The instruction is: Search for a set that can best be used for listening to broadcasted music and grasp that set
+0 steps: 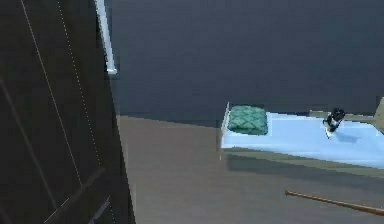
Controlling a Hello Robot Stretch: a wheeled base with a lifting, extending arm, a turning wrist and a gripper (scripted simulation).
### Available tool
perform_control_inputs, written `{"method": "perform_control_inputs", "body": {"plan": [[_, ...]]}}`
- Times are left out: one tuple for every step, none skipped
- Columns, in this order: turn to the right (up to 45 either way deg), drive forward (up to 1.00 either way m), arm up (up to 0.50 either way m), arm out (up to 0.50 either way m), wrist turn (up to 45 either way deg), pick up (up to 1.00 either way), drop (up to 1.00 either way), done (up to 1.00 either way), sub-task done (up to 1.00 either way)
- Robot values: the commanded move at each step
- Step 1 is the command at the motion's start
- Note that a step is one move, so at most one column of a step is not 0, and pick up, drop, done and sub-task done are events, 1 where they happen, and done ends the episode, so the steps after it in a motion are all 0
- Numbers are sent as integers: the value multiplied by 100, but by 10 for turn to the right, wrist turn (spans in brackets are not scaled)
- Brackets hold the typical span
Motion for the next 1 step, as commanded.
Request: {"method": "perform_control_inputs", "body": {"plan": [[0,100,0,0,0,0,0,0,0]]}}
